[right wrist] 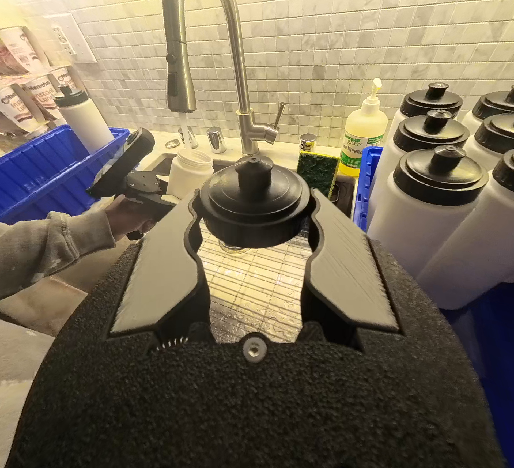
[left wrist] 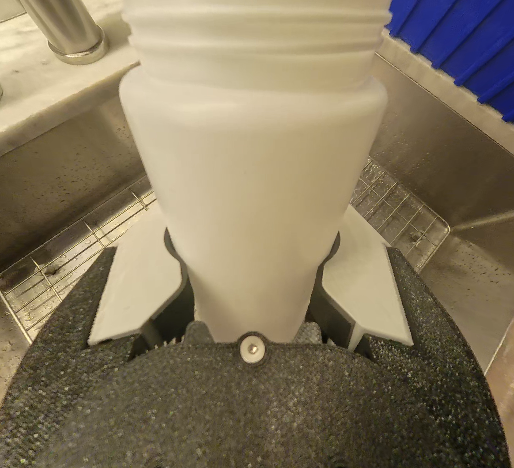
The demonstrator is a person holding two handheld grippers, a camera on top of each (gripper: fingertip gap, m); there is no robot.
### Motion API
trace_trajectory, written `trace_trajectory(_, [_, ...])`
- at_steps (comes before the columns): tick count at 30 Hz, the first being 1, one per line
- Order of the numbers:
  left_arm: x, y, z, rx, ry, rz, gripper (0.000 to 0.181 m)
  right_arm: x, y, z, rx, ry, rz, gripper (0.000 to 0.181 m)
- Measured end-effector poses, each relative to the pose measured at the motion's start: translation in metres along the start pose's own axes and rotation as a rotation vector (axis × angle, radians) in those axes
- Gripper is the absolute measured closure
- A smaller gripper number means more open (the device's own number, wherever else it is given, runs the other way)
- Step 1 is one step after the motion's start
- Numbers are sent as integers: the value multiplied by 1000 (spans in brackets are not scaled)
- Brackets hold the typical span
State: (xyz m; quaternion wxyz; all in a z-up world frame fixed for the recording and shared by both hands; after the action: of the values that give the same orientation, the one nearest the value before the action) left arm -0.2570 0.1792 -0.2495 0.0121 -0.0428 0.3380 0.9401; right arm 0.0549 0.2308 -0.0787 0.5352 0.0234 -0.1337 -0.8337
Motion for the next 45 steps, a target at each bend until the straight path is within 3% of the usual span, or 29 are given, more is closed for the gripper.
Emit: trace_trajectory(45, [-6,6,3,-62,25,10,76,12,-4,-4,56,30,89,105])
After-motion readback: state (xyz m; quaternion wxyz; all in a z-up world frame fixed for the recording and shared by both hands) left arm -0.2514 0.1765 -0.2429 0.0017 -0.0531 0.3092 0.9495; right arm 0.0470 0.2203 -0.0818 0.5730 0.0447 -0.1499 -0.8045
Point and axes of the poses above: each gripper's, where its closed fingertips meet, y back along the fingers, z out of its top, x = y × z across the jaws, the point moved 9 cm from there along y, back along the fingers, and after that the axes turned 1 degree about x, right-handed, at the moved point
